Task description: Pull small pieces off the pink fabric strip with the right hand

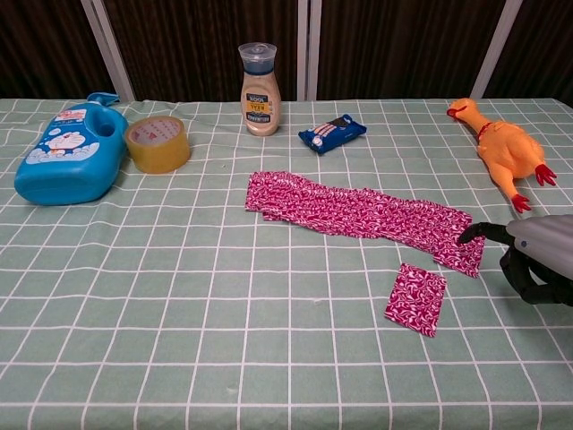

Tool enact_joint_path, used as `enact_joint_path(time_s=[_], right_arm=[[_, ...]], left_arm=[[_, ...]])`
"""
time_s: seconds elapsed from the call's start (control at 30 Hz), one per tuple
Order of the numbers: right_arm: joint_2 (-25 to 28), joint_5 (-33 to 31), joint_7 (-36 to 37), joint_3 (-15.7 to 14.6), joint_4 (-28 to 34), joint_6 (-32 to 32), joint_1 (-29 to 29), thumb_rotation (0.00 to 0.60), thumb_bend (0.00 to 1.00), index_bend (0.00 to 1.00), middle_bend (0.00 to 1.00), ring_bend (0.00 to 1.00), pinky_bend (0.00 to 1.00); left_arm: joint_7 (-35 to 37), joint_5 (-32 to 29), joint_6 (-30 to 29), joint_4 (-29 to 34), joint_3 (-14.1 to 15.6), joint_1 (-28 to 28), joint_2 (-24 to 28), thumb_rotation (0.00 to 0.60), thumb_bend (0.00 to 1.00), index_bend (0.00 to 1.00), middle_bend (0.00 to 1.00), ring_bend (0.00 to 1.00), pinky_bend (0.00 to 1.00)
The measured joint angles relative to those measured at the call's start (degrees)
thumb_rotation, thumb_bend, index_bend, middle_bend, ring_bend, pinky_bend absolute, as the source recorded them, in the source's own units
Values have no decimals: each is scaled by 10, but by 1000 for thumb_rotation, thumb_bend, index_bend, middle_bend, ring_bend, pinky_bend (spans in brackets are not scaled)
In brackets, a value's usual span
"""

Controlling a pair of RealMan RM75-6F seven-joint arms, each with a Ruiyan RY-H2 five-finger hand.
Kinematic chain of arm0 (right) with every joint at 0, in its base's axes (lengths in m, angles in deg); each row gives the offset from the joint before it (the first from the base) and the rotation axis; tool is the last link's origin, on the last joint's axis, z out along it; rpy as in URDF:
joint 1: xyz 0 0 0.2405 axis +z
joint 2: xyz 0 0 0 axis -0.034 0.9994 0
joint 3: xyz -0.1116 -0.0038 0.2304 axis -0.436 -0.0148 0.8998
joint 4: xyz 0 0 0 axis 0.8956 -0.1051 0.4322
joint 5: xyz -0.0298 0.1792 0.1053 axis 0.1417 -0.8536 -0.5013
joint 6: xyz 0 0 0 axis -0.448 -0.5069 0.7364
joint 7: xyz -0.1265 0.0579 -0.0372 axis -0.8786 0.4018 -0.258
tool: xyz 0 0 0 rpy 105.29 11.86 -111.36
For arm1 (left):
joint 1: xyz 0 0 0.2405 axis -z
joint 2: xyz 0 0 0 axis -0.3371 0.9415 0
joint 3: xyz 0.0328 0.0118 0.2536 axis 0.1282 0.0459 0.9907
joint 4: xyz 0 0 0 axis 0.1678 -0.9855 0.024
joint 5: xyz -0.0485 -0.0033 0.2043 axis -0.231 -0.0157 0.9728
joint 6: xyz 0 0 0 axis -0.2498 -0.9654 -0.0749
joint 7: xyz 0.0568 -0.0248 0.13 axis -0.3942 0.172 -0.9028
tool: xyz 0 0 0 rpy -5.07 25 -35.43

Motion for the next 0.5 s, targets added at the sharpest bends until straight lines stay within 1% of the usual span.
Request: enact_joint_path(time_s=[0.2,0.33,0.5], right_arm=[[-18,-11,15,17,-31,-23,10,600,1000,119,878,839,776],[-18,-21,12,25,-34,-30,17,600,1000,119,878,839,776],[-14,-48,-1,27,-31,-48,28,600,1000,119,878,838,776]], left_arm=[[-7,-4,2,5,-3,2,2,600,92,22,0,0,45],[-8,-7,4,5,-3,2,4,600,91,22,0,0,45],[-6,-9,10,2,-2,3,1,600,91,22,0,0,46]])
